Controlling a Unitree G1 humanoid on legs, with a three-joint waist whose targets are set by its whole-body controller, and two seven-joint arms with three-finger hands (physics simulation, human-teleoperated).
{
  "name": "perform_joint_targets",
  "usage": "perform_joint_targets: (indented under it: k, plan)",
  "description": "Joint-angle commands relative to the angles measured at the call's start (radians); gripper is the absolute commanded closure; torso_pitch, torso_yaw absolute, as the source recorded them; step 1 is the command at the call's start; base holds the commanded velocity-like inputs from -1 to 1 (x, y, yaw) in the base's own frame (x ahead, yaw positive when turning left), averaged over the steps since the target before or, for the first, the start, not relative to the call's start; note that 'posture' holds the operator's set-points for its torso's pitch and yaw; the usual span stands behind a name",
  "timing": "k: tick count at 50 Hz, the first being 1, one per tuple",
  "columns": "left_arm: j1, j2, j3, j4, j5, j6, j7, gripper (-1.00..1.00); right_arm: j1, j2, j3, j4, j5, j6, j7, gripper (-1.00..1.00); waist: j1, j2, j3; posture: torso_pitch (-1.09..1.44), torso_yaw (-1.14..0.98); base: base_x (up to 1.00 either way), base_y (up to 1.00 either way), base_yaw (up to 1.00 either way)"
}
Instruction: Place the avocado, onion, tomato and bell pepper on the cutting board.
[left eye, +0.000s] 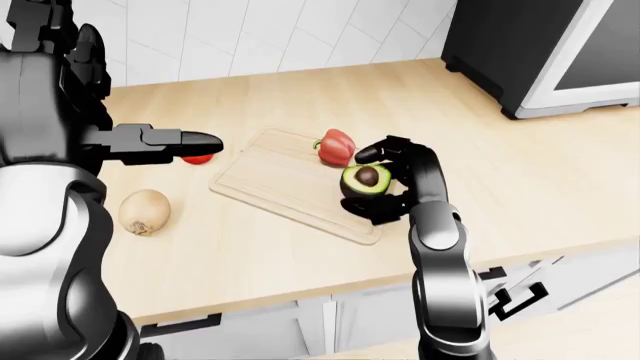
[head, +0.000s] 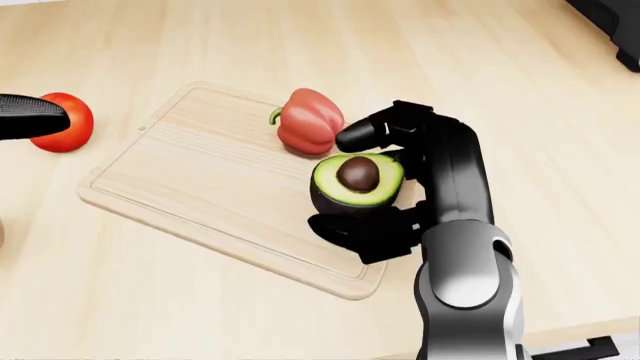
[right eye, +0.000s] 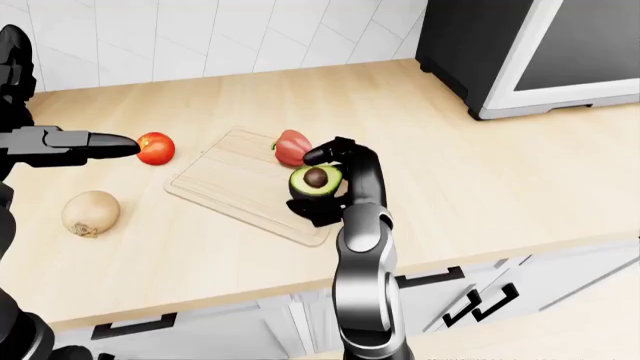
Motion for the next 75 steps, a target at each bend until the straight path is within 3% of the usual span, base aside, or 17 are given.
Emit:
perform_joint_targets:
  k: [1, 26, 32, 33, 34, 43, 47, 51, 58, 63, 66, 75]
  plan:
    - [-0.025, 0.012, 0.008, -0.018, 0.007, -0.028, 0.005, -1.0, -0.03, 0.004, 0.005, -0.04, -0.004, -0.038, -0.011, 0.14, 0.0, 0.004, -0.025, 0.0, 0.0, 0.0, 0.0, 0.0]
    - [-0.021, 0.004, 0.003, -0.013, 0.019, -0.035, 0.003, -1.0, -0.005, 0.017, 0.041, -0.075, -0.024, -0.017, 0.0, -0.45, 0.001, 0.004, -0.027, 0.0, 0.0, 0.0, 0.0, 0.0]
    - [-0.028, 0.011, 0.01, -0.011, 0.016, -0.03, -0.001, -1.0, -0.017, 0.017, 0.044, -0.078, -0.041, -0.004, 0.019, -0.78, 0.001, 0.004, -0.027, 0.0, 0.0, 0.0, 0.0, 0.0]
    - [-0.031, 0.011, 0.01, -0.012, 0.014, -0.028, -0.001, -1.0, -0.019, 0.018, 0.045, -0.08, -0.043, -0.002, 0.022, -0.97, 0.001, 0.004, -0.027, 0.0, 0.0, 0.0, 0.0, 0.0]
    - [-0.032, 0.013, 0.009, -0.01, 0.014, -0.028, 0.0, -1.0, -0.02, 0.021, 0.046, -0.083, -0.045, 0.0, 0.025, -1.0, 0.001, 0.004, -0.027, 0.0, 0.0, 0.0, 0.0, 0.0]
    - [-0.03, 0.02, 0.014, -0.008, 0.011, -0.031, 0.0, -1.0, -0.063, 0.008, 0.027, -0.118, -0.089, 0.044, 0.064, -1.0, 0.001, 0.005, -0.027, 0.0, 0.0, 0.0, 0.0, 0.0]
    - [-0.028, 0.025, 0.019, -0.013, 0.012, -0.024, 0.002, -1.0, -0.101, -0.04, 0.02, -0.161, -0.128, 0.065, 0.121, -1.0, 0.001, 0.004, -0.026, 0.0, 0.0, 0.0, 0.0, 0.0]
    - [-0.031, 0.033, 0.039, -0.027, 0.002, 0.004, 0.007, -1.0, -0.151, -0.064, -0.036, -0.202, -0.164, 0.098, 0.165, -1.0, 0.001, 0.003, -0.023, 0.0, 0.0, 0.0, 0.0, 0.0]
    - [-0.035, 0.067, 0.105, -0.072, -0.061, 0.101, 0.023, -1.0, -0.223, -0.126, -0.088, -0.269, -0.172, 0.174, 0.213, -1.0, -0.002, 0.003, -0.018, 0.0, 0.0, 0.0, 0.0, 0.0]
    - [0.011, 0.066, 0.137, -0.095, -0.106, 0.123, 0.04, -1.0, -0.262, -0.172, -0.12, -0.325, -0.172, 0.222, 0.232, -1.0, -0.001, 0.004, -0.015, 0.0, 0.0, 0.0, 0.0, 0.0]
    - [0.093, 0.042, 0.151, -0.114, -0.11, 0.097, 0.041, -1.0, -0.273, -0.219, -0.13, -0.368, -0.178, 0.262, 0.261, -1.0, -0.001, 0.004, -0.013, 0.0, 0.0, 0.0, 0.0, 0.0]
    - [0.208, -0.032, 0.16, -0.139, -0.123, 0.051, 0.052, -1.0, -0.305, -0.258, -0.153, -0.384, -0.149, 0.287, 0.237, -1.0, -0.001, 0.0, -0.014, 0.0, 0.0, 0.0, 0.0, 0.0]
